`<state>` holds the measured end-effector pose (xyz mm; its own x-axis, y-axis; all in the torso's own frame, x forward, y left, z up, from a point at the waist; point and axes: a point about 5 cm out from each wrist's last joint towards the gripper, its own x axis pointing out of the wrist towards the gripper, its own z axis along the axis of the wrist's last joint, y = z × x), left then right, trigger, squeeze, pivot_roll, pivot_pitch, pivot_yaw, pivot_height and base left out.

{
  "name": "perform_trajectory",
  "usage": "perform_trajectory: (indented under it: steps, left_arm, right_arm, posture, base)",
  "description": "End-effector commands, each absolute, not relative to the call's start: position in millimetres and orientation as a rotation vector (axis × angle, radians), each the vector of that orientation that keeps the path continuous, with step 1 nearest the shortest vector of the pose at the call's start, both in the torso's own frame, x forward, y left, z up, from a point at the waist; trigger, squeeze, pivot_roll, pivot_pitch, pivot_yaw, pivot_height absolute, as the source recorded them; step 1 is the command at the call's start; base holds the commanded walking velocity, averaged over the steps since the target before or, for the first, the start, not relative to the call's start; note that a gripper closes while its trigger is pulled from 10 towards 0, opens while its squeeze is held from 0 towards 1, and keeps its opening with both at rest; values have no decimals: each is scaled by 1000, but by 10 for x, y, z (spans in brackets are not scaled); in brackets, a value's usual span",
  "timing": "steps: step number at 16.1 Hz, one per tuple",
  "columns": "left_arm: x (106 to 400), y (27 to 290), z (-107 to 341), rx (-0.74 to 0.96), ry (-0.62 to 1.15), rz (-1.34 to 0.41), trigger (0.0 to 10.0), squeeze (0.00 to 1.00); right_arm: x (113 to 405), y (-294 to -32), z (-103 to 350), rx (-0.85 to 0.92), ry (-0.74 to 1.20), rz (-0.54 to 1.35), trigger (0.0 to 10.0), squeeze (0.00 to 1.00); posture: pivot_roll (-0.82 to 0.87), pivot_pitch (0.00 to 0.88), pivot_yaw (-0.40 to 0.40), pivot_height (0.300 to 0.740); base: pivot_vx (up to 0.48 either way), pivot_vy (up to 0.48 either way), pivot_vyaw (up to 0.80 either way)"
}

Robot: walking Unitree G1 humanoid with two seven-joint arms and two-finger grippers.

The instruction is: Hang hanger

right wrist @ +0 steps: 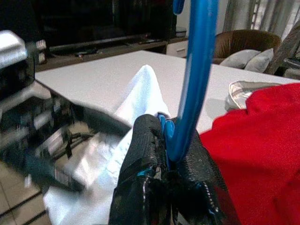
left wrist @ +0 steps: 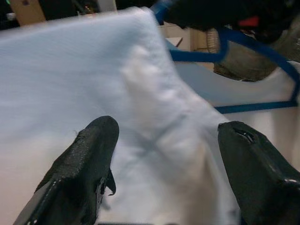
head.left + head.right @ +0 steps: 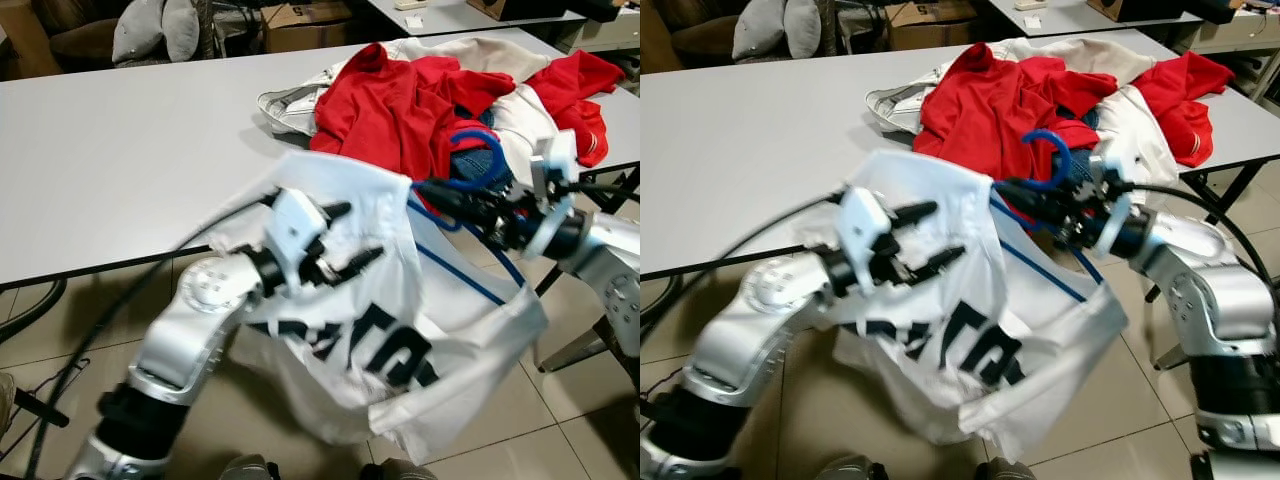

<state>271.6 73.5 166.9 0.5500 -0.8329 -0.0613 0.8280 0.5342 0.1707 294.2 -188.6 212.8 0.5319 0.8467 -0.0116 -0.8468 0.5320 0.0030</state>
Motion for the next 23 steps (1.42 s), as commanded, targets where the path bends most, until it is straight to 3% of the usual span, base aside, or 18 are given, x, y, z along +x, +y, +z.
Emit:
perform_trajectory:
  steps: [1,5,7,8,9,10,23]
  left_arm:
    - [2743,683,1705,215,-55,-990,10000,0]
    - [2747,629,1692,123,-56,-996,10000,0]
    - [2796,656,1649,168,-42,-947,10000,0]
    - [2842,689,1623,200,-30,-901,3961,0]
    - [2862,706,1615,211,-25,-882,3137,0]
    - [2956,797,1599,245,-6,-780,0,0]
    - [2990,785,1624,132,-19,-741,0,0]
  right_arm:
    - [2968,-1842,2188,-10,0,1000,10000,0]
    - [3053,-1759,2185,2,8,949,10000,0]
    - [3051,-1710,2187,7,7,960,10000,0]
    - [3047,-1685,2190,9,6,969,10000,0]
    - [3046,-1676,2192,10,6,971,10000,0]
    - [3045,-1647,2215,21,-3,988,10000,0]
    - [3037,-1598,2217,37,2,1016,10000,0]
  posture:
    - [-99,0,4,740]
    - [-101,0,2,740]
    - [-100,0,-2,740]
    - [-98,0,-5,740]
    - [-98,0,-6,740]
    - [-96,0,-7,740]
    - [-90,0,-9,740]
  base:
    - [0,0,0]
    - [0,0,0]
    - [0,0,0]
    - [0,0,0]
    - [0,0,0]
    - [0,0,0]
    - [0,0,0]
